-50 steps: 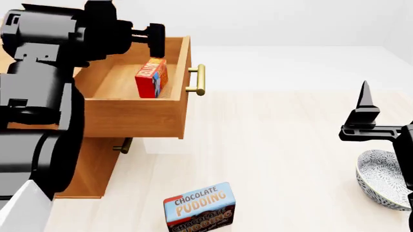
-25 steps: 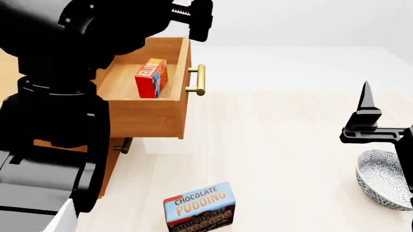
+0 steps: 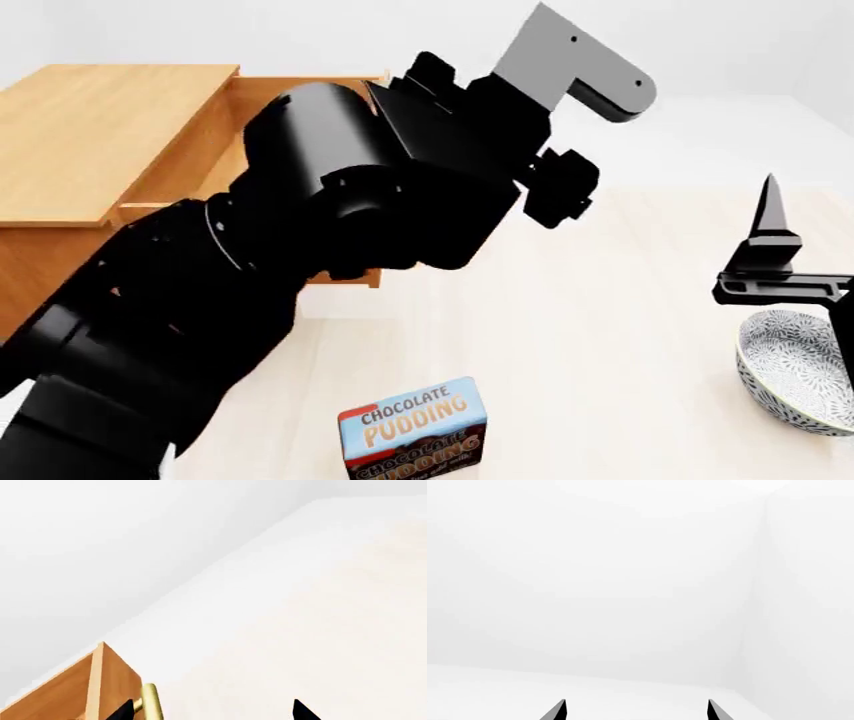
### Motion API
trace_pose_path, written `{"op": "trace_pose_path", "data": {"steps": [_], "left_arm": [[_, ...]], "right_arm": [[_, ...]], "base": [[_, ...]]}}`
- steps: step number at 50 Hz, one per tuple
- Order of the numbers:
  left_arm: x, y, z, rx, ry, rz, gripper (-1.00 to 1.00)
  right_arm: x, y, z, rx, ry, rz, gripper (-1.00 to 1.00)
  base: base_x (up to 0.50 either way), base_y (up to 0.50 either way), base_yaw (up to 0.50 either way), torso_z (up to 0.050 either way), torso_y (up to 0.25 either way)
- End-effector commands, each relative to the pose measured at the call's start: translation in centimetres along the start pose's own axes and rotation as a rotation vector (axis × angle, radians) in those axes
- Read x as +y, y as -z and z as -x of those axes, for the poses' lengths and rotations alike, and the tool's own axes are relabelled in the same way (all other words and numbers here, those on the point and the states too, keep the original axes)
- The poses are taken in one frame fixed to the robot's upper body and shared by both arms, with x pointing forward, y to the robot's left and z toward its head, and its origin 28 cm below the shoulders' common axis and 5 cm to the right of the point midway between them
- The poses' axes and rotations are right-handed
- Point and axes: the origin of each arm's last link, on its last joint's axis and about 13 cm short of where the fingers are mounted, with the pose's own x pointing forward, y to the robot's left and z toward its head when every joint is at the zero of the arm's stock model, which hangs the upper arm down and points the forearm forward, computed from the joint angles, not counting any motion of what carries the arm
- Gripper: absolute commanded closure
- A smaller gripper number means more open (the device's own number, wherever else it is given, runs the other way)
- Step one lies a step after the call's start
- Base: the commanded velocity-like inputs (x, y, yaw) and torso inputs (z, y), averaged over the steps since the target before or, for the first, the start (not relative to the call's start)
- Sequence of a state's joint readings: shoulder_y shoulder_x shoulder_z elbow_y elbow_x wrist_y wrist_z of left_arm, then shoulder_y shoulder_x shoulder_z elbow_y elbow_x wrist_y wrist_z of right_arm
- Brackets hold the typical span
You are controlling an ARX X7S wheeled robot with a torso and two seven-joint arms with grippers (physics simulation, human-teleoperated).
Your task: Put the butter at the back in the top drawer of the cabinet and close it.
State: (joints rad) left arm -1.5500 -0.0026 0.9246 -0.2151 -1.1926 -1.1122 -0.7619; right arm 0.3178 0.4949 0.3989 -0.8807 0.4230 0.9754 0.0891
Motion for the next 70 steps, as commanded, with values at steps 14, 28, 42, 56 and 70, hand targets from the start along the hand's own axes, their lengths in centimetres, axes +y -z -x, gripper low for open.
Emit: {"op": "trace_pose_path", "data": {"steps": [14,28,42,56,70], "left_arm": [[-2.2,3.2,-1.9,0.238,0.052,-0.053,-1.00],[-1.6,4.6,-2.4,0.423,-0.016,-0.057,-1.00],[-0.9,5.7,-2.7,0.517,-0.112,-0.109,-1.00],[0.8,6.4,-3.5,0.609,-0.215,-0.107,-1.00],[2.4,8.0,-4.4,0.636,-0.365,-0.192,-1.00]], "right_arm": [[0.0,0.0,0.1,0.001,0.015,0.008,-1.00],[0.0,-0.1,0.0,-0.001,0.013,0.008,-1.00],[0.1,-0.2,-0.1,-0.001,0.013,0.005,-1.00],[0.3,-0.5,-0.3,-0.004,0.010,0.006,-1.00],[0.6,-0.8,-0.9,-0.003,0.003,0.008,-1.00]], "base": [[0.00,0.00,0.00,0.000,0.000],[0.00,0.00,0.00,0.000,0.000],[0.00,0.00,0.00,0.000,0.000],[0.00,0.00,0.00,0.000,0.000],[0.00,0.00,0.00,0.000,0.000]]}}
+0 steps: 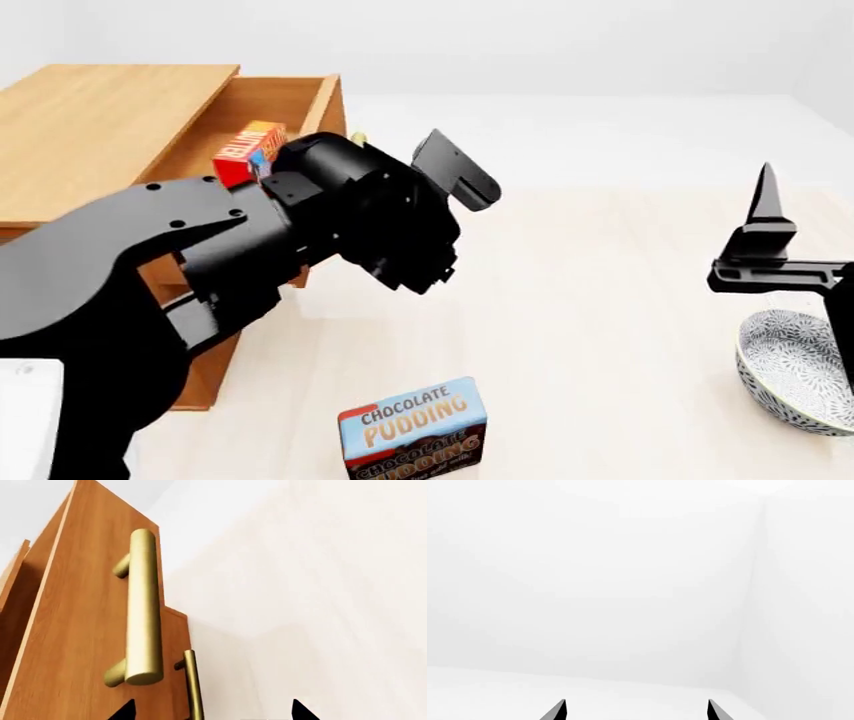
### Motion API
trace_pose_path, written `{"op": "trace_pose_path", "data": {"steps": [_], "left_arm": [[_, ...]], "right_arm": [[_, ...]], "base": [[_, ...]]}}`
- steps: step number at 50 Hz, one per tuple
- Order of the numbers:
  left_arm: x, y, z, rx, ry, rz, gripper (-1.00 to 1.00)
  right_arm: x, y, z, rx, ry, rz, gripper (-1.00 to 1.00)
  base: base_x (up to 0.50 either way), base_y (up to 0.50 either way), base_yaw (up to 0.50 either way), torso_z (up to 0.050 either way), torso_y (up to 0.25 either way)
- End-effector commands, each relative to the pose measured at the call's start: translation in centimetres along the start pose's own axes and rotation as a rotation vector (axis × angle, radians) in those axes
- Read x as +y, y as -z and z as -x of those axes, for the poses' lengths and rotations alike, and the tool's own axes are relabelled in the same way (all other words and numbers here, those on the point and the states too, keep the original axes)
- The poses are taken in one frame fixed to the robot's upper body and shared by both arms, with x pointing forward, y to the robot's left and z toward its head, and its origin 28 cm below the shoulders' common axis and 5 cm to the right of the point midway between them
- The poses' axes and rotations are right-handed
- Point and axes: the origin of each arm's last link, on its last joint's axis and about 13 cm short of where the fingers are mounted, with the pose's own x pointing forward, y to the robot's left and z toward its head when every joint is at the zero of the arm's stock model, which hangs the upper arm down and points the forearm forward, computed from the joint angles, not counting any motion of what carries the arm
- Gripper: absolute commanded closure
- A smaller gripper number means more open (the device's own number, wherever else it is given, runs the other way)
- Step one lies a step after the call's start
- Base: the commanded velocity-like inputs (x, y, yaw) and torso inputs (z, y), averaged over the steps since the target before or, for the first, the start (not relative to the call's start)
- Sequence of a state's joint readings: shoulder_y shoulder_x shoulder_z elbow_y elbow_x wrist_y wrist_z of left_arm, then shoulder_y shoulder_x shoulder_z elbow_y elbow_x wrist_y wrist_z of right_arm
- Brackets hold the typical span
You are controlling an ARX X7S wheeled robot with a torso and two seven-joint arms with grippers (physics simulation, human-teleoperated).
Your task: Put the butter at the back in the top drawer of the cabinet and close it.
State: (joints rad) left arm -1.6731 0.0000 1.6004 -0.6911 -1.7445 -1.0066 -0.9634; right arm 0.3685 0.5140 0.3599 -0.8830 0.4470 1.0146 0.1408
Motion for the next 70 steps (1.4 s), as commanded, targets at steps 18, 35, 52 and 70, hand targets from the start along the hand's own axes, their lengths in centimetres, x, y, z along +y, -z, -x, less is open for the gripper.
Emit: {"op": "trace_pose_path", "data": {"steps": [18,35,52,70], "left_arm": [[1.5,3.3,-3.3,0.088,-0.204,-0.065,-1.00],[3.4,5.1,-4.7,0.147,-0.296,-0.064,-1.00],[4.5,7.4,-6.9,0.216,-0.379,-0.075,-1.00],[6.1,9.0,-8.9,0.297,-0.435,-0.058,-1.00]], "right_arm": [[0.2,-0.4,-0.4,0.000,-0.004,0.003,-1.00],[0.3,-0.7,-0.4,-0.004,-0.008,0.013,-1.00],[0.3,-0.7,0.0,-0.008,-0.005,0.019,-1.00],[0.5,-0.5,0.1,-0.007,-0.007,0.021,-1.00]], "base": [[0.00,0.00,0.00,0.000,0.000],[0.00,0.00,0.00,0.000,0.000],[0.00,0.00,0.00,0.000,0.000],[0.00,0.00,0.00,0.000,0.000]]}}
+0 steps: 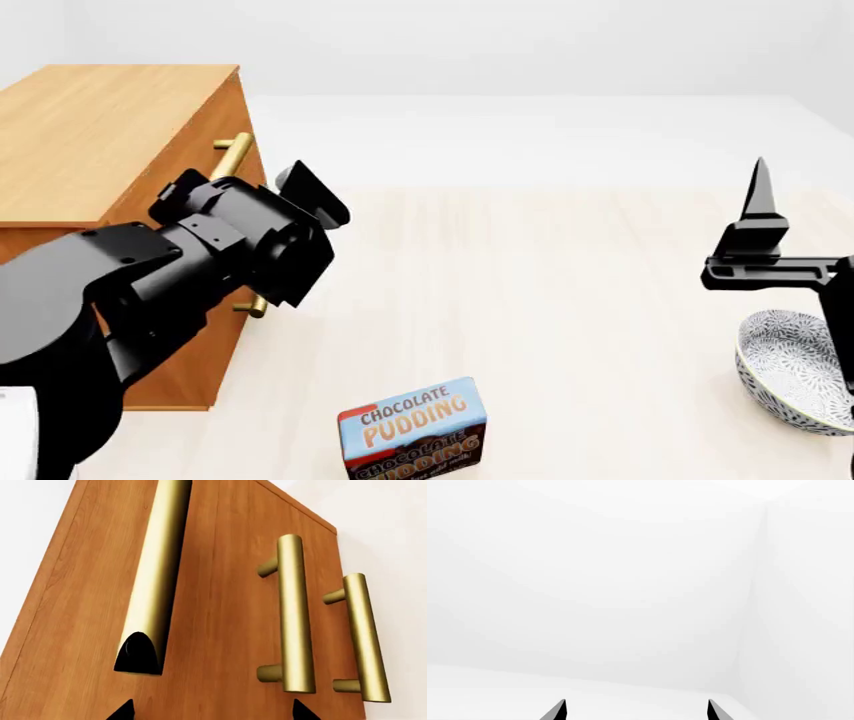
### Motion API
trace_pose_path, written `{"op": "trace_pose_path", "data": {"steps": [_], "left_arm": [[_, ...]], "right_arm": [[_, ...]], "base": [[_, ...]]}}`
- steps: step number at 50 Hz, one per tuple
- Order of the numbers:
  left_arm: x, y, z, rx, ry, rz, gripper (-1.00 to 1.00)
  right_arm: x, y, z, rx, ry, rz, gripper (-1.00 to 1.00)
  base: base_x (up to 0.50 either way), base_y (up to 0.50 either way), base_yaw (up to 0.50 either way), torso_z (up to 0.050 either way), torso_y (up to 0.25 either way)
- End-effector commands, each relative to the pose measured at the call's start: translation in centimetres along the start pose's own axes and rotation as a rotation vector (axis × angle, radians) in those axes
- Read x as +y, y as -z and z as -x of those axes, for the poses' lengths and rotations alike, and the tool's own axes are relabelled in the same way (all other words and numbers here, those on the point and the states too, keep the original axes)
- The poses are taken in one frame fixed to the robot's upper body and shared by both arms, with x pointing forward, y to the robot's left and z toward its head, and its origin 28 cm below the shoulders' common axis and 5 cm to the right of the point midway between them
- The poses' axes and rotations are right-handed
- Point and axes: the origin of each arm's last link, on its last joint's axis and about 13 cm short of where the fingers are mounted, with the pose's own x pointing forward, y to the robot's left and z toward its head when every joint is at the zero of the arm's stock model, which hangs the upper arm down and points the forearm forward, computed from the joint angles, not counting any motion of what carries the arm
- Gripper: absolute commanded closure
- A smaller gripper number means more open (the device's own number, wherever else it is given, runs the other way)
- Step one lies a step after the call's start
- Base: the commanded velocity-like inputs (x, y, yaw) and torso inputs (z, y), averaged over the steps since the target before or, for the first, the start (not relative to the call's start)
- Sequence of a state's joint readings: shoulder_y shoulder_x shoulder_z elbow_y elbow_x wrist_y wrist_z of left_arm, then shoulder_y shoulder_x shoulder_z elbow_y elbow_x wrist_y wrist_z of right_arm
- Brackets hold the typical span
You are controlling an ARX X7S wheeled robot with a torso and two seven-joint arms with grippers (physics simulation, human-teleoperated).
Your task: Put the butter at the back in the top drawer of the cabinet and close it.
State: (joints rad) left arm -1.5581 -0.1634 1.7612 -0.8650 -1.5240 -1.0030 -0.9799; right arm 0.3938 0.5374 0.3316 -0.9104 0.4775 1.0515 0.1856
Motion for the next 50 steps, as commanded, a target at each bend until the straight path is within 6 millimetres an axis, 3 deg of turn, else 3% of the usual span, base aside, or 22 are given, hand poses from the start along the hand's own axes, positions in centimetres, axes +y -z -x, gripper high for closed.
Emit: {"op": "trace_pose_path", "data": {"steps": [1,10,17,40,50], "left_arm": [[0.5,1.2,-1.8,0.070,-0.036,0.002,-1.00],[1.1,1.9,-2.8,0.106,-0.092,0.004,-1.00],[1.4,2.0,-2.3,0.101,-0.110,0.001,-1.00],[2.7,6.5,6.6,-0.190,-0.009,0.022,-1.00],[5.0,8.4,10.1,-0.355,0.019,0.180,-1.00]], "right_arm": [[0.1,0.1,0.1,0.001,-0.001,0.002,-1.00],[0.1,0.1,0.1,0.001,-0.002,0.002,-1.00],[0.1,0.1,0.2,-0.001,-0.001,0.003,-1.00],[0.1,0.0,0.5,-0.008,0.005,0.004,-1.00],[0.1,0.1,0.5,-0.005,0.006,0.003,-1.00]], "base": [[0.00,0.00,0.00,0.000,0.000],[0.00,0.00,0.00,0.000,0.000],[0.00,0.00,0.01,0.000,0.000],[0.00,0.00,0.00,0.000,0.000],[0.00,0.00,0.00,0.000,0.000]]}}
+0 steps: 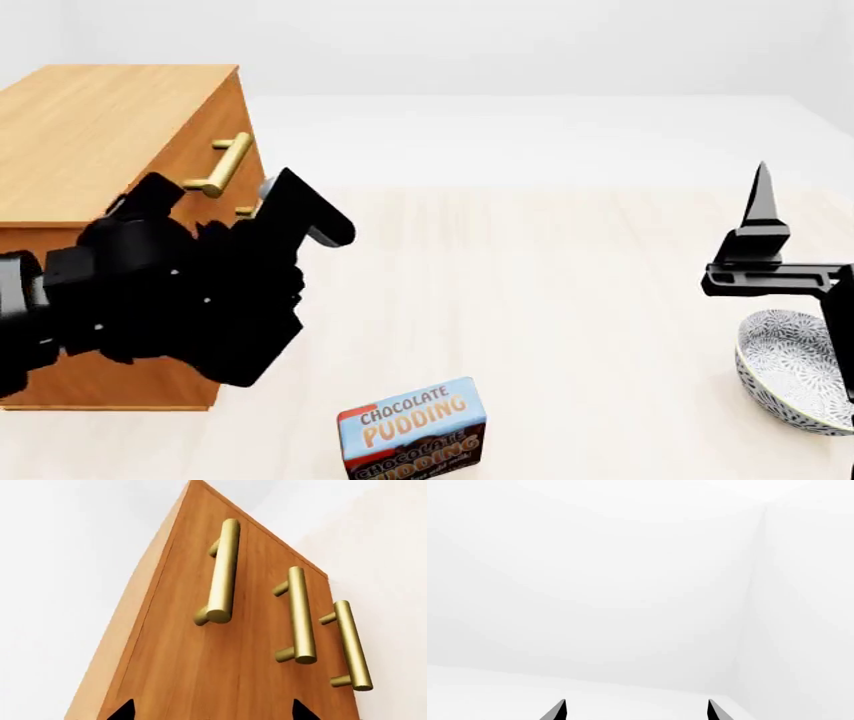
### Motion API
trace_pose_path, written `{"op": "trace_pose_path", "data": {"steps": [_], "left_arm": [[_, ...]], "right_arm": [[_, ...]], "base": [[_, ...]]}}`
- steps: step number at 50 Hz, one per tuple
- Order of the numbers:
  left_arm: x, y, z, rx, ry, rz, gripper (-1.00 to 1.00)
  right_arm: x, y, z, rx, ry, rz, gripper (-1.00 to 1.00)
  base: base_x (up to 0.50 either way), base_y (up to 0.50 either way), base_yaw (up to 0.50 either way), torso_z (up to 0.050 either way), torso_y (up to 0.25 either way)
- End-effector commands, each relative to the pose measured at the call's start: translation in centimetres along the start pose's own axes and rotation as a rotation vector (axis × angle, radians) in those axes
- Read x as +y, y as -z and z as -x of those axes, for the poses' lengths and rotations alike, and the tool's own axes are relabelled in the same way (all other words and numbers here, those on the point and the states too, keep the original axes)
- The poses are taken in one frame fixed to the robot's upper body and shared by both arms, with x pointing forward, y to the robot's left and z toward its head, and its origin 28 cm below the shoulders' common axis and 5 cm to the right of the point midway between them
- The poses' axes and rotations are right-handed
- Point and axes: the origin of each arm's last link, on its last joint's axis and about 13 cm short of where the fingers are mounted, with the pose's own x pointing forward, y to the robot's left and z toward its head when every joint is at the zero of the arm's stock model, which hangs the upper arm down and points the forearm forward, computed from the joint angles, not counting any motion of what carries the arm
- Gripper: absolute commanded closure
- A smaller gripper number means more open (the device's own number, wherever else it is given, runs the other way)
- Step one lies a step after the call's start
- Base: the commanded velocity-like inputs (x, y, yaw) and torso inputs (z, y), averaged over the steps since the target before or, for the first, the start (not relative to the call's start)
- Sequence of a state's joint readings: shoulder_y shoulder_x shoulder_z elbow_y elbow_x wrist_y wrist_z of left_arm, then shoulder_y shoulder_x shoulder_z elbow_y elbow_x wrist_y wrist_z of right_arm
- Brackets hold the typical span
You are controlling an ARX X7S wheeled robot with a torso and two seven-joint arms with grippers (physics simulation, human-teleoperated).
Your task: Put the butter at the back in the top drawer of the cabinet and close it.
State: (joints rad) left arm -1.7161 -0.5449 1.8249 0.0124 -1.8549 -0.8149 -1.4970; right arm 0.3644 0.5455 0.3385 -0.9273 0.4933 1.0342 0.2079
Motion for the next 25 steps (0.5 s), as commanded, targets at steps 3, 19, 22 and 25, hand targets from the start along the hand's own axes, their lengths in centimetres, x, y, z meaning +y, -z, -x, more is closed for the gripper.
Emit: {"op": "trace_pose_path", "data": {"steps": [3,19,22,25], "left_arm": [[3.1,2.5,4.5,-0.147,0.038,0.204,-1.00],[6.9,6.4,5.9,-0.410,0.120,0.629,-1.00],[7.6,7.2,6.0,-0.455,0.132,0.693,-1.00],[8.1,8.2,6.1,-0.500,0.139,0.747,-1.00]], "right_arm": [[0.0,0.2,0.1,0.004,0.002,-0.003,-1.00],[-0.1,0.5,0.7,0.014,0.000,-0.009,-1.00],[-0.2,0.5,0.7,0.014,0.001,-0.010,-1.00],[-0.2,0.6,0.8,0.015,0.000,-0.011,-1.00]], "base": [[0.00,0.00,0.00,0.000,0.000],[0.00,0.00,0.00,0.000,0.000],[0.00,0.00,0.00,0.000,0.000],[0.00,0.00,0.00,0.000,0.000]]}}
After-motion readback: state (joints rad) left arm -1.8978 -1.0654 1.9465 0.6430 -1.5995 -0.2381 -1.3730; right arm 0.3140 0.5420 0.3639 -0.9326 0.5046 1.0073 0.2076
